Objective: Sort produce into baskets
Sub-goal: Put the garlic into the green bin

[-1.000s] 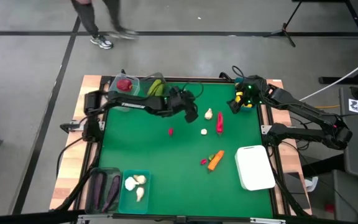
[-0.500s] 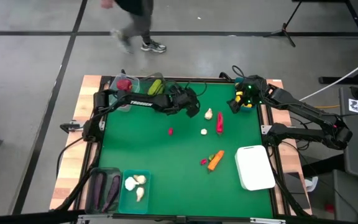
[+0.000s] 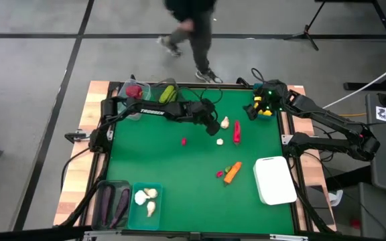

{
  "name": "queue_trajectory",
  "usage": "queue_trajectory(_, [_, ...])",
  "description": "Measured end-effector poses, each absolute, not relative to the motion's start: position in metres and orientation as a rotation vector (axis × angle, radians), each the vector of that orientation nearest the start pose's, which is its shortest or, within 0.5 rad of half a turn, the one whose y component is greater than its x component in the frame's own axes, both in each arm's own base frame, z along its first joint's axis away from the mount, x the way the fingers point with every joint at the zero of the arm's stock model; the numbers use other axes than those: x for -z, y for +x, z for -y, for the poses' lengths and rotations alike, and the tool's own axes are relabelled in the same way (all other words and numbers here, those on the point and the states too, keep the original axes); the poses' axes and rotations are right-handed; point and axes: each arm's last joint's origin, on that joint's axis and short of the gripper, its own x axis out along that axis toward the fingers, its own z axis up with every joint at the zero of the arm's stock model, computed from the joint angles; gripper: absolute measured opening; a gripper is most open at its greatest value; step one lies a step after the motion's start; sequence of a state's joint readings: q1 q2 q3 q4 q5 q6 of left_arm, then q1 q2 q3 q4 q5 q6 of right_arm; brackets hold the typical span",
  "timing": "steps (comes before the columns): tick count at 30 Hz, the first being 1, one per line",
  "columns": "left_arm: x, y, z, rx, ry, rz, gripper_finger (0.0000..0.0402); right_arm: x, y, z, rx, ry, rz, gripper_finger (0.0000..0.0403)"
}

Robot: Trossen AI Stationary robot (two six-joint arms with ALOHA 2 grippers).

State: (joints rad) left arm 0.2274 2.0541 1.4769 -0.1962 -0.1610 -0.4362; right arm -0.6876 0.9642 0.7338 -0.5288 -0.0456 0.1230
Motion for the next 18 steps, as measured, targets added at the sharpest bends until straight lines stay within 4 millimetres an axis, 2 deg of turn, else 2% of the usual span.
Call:
queue_trajectory(3, [-0.187, 0.434, -0.111, -0.577, -0.463, -0.683, 0.0014, -0.257, 0.150, 0.121, 0.638, 0.394, -0.675, 0.0351])
queue_trajectory(6, [-0.188, 0.434, -0.116, -0.633, -0.510, -0.645, 0.0006, -0.257, 0.150, 0.120, 0.630, 0.397, -0.674, 0.0351])
queue_trajectory(9, [-0.198, 0.442, -0.098, -0.472, -0.391, -0.625, 0.0003, -0.257, 0.150, 0.120, 0.630, 0.396, -0.675, 0.0351])
queue_trajectory(13, [-0.236, 0.436, -0.054, -0.316, -0.260, -0.597, 0.0002, -0.259, 0.152, 0.123, 0.636, 0.362, -0.644, 0.0351])
queue_trajectory(18, [-0.296, 0.403, -0.015, -0.357, -0.113, -0.554, 0.0004, -0.262, 0.173, 0.137, 0.634, 0.367, -0.486, 0.0351])
